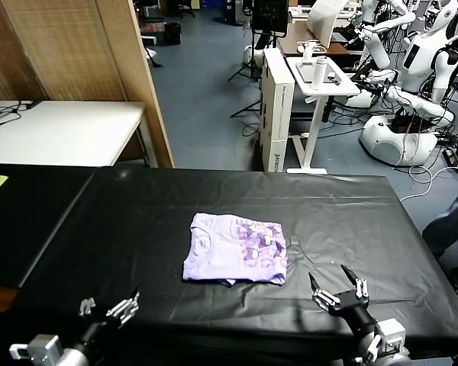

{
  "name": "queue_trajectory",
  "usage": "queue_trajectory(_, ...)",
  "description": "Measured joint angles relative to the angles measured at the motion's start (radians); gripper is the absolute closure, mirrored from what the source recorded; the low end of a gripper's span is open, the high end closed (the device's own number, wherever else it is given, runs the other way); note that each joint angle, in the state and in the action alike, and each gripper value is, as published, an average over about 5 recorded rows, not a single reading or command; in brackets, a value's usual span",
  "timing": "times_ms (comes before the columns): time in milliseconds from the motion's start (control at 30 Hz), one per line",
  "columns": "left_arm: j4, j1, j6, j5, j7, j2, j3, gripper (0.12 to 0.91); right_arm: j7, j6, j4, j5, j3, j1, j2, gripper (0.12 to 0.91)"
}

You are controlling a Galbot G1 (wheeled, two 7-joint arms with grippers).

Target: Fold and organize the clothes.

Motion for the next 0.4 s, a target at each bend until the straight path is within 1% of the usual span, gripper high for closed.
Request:
queue_trajectory(200, -0.010, 0.024, 0.005, 0.001, 0.000, -0.004, 0.000, 0.123, 0.025, -0.001, 0.022, -0.005, -0.006, -0.039, 0.017, 0.118)
queue_trajectory(400, -0.013, 0.032, 0.009, 0.002, -0.001, -0.006, -0.001, 0.123, 0.029, 0.000, 0.031, -0.019, -0.011, -0.065, 0.026, 0.118)
